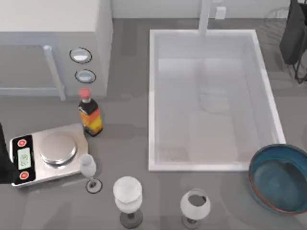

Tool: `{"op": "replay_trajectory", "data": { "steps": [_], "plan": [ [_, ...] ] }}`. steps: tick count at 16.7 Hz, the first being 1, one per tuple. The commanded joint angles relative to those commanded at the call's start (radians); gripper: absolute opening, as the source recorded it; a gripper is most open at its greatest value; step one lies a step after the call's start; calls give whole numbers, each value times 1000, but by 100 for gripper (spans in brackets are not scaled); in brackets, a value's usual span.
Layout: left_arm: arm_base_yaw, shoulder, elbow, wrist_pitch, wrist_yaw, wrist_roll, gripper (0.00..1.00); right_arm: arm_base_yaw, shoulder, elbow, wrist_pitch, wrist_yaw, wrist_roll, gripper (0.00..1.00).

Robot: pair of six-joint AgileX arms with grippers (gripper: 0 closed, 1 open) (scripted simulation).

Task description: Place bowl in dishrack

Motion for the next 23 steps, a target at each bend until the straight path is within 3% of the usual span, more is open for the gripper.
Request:
{"op": "replay_trajectory", "data": {
  "steps": [7,17,23],
  "plan": [
    [0,0,0,0,0,0,100,21,163,151,-155,-1,23,100],
    [0,0,0,0,0,0,100,95,1019,736,-835,11,100,100],
    [0,0,0,0,0,0,100,127,1334,985,-1100,10,134,100]
  ]
}}
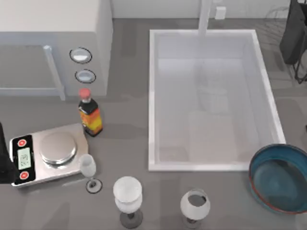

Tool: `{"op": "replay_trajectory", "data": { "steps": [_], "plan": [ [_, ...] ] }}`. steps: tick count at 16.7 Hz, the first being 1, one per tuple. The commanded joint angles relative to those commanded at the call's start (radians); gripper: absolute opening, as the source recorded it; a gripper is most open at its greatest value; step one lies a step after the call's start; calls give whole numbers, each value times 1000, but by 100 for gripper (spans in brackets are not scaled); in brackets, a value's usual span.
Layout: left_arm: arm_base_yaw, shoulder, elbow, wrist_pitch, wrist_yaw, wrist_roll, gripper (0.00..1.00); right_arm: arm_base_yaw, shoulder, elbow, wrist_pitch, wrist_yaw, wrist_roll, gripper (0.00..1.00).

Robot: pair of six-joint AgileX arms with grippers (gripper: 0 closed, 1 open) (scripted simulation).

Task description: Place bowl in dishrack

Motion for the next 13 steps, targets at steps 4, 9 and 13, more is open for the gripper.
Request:
{"op": "replay_trajectory", "data": {
  "steps": [4,9,13],
  "plan": [
    [0,0,0,0,0,0,100,4,42,34,-33,-1,4,100],
    [0,0,0,0,0,0,100,0,45,19,-15,-1,3,100],
    [0,0,0,0,0,0,100,2,103,-73,136,-1,3,100]
  ]
}}
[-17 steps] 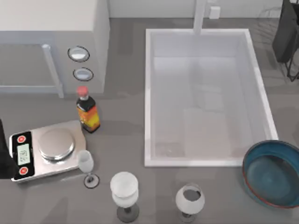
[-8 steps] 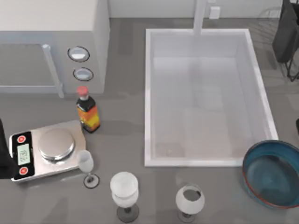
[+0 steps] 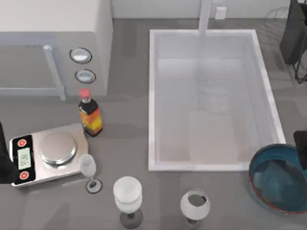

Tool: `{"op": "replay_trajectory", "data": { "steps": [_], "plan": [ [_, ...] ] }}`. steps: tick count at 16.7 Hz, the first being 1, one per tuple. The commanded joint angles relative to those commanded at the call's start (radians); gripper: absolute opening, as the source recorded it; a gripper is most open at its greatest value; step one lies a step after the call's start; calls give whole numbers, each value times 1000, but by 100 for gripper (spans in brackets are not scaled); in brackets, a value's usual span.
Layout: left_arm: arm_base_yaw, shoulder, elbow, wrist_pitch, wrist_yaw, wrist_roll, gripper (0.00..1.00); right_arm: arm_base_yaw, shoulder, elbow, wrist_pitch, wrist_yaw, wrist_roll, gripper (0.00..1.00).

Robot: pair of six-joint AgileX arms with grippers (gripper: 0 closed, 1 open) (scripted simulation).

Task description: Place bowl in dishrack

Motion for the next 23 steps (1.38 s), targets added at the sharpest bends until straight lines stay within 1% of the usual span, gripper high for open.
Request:
{"op": "replay_trajectory", "data": {
  "steps": [3,5,7,11,23],
  "plan": [
    [0,0,0,0,0,0,100,1,62,-92,162,0,2,100],
    [0,0,0,0,0,0,100,1,94,-140,238,0,3,100],
    [0,0,0,0,0,0,100,2,109,-162,271,0,4,100],
    [0,0,0,0,0,0,100,2,110,-164,272,0,4,100],
    [0,0,0,0,0,0,100,2,110,-164,272,0,4,10]
  ]
}}
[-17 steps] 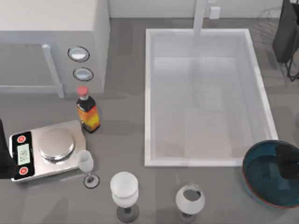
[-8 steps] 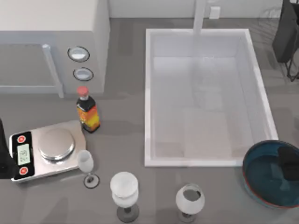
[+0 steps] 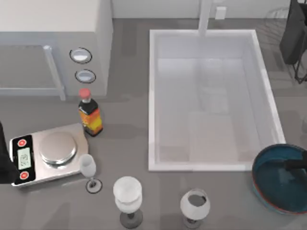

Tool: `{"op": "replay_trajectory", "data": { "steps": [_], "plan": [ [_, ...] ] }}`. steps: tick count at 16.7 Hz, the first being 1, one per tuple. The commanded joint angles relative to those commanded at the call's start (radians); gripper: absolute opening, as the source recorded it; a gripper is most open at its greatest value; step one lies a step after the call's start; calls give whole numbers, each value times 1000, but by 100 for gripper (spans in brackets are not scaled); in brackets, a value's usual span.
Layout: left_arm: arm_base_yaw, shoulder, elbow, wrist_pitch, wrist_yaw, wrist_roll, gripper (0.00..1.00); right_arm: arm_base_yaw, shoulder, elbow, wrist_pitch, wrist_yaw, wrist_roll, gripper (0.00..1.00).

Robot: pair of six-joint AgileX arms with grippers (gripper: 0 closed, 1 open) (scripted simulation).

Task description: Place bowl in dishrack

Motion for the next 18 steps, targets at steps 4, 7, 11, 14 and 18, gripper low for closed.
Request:
{"op": "replay_trajectory", "data": {
  "steps": [4,7,11,14,18],
  "plan": [
    [0,0,0,0,0,0,100,0,0,0,0,0,0,0],
    [0,0,0,0,0,0,100,0,0,0,0,0,0,0],
    [0,0,0,0,0,0,100,1,-2,3,-3,-1,2,0],
    [0,0,0,0,0,0,100,2,-3,71,-72,-2,1,0],
    [0,0,0,0,0,0,100,-2,-19,285,-312,-2,0,0]
  ]
}}
